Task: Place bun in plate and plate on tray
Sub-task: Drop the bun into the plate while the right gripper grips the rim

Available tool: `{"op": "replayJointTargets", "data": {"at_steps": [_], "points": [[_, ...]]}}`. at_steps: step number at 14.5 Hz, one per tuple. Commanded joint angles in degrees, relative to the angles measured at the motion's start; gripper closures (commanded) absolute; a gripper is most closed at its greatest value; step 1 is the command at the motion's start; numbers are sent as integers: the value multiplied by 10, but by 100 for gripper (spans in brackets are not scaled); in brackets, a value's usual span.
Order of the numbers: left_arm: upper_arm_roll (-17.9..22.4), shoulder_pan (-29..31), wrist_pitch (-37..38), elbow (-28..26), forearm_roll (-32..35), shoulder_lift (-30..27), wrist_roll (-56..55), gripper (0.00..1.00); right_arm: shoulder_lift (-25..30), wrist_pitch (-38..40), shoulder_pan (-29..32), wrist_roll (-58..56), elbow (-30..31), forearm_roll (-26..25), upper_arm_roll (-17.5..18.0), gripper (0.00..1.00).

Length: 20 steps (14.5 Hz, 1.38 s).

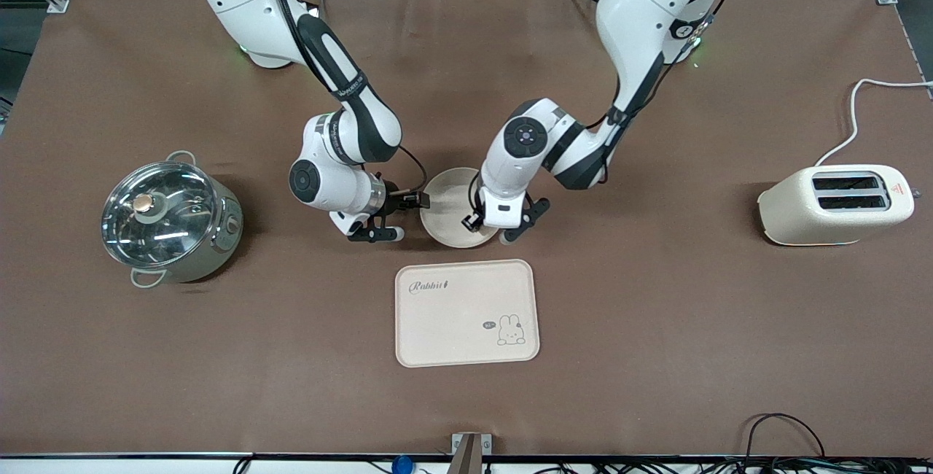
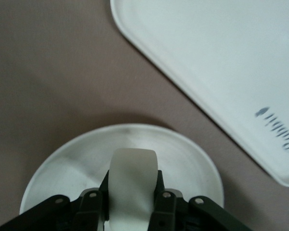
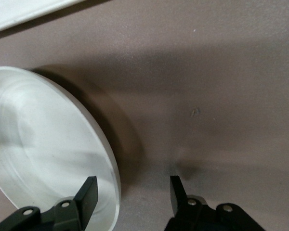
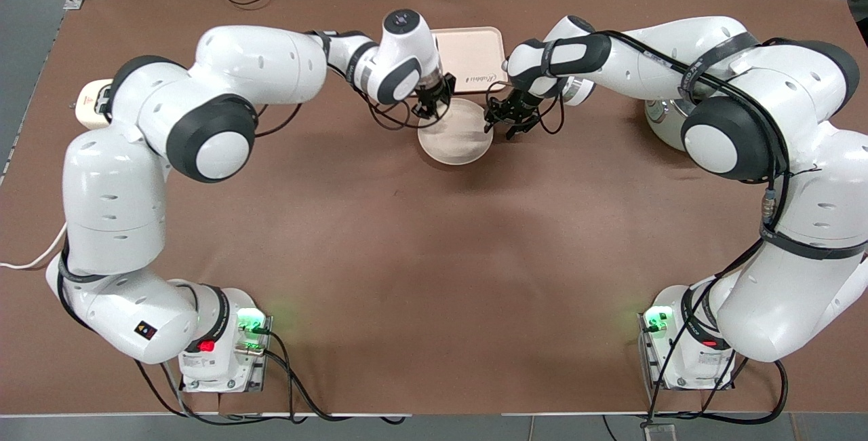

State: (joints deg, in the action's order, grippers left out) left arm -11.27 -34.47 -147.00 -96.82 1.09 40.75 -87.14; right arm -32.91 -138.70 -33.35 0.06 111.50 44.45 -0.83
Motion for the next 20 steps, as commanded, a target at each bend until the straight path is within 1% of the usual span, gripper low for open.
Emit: {"op": "replayJointTargets", "data": {"at_steps": [1, 3, 4, 5, 6, 7, 9, 10, 11, 12, 13, 14, 15, 17, 20], "points": [[5, -8, 9, 17, 2, 15, -11, 49, 9, -3, -5, -1, 5, 17, -1, 41], [5, -8, 9, 18, 1, 13, -11, 25, 9, -4, -5, -4, 4, 17, -1, 56], [5, -8, 9, 19, 2, 8, -20, 8, 9, -4, -6, -5, 3, 17, -1, 60], [5, -7, 9, 20, 7, 2, -22, 0, 9, -7, -8, -5, 3, 17, -1, 62], [6, -3, 12, 27, 8, -7, -22, 0, 9, -17, -14, -5, 4, 17, -1, 66], [9, 2, 32, 35, 10, -20, -22, 0, 9, -23, -19, -5, 4, 17, -2, 67], [19, 18, 140, 92, 12, -49, -15, 0, 9, -30, -22, -5, 4, 17, -1, 71], [20, 29, 203, 131, 20, -58, -4, 0, 9, -32, -22, -5, 4, 17, -1, 74], [19, 47, 263, 165, 34, -65, 21, 0, 9, -33, -22, -5, 4, 18, -1, 78], [18, 69, 319, 183, 44, -77, 66, 0, 9, -33, -22, -5, 4, 18, -1, 82], [18, 85, 346, 188, 44, -93, 107, 0, 9, -34, -22, -5, 4, 18, -1, 87], [18, 105, 357, 188, 44, -111, 149, 0, 9, -34, -22, -5, 4, 17, -1, 93], [17, 129, 360, 187, 44, -128, 191, 0, 9, -35, -22, -6, 4, 17, -2, 96], [18, 163, 390, 187, 45, -153, 257, 0, 9, -34, -18, -9, 6, 17, -2, 99], [18, 206, 415, 187, 48, -180, 346, 0, 25, -23, -15, -20, 16, 19, -1, 99]]}}
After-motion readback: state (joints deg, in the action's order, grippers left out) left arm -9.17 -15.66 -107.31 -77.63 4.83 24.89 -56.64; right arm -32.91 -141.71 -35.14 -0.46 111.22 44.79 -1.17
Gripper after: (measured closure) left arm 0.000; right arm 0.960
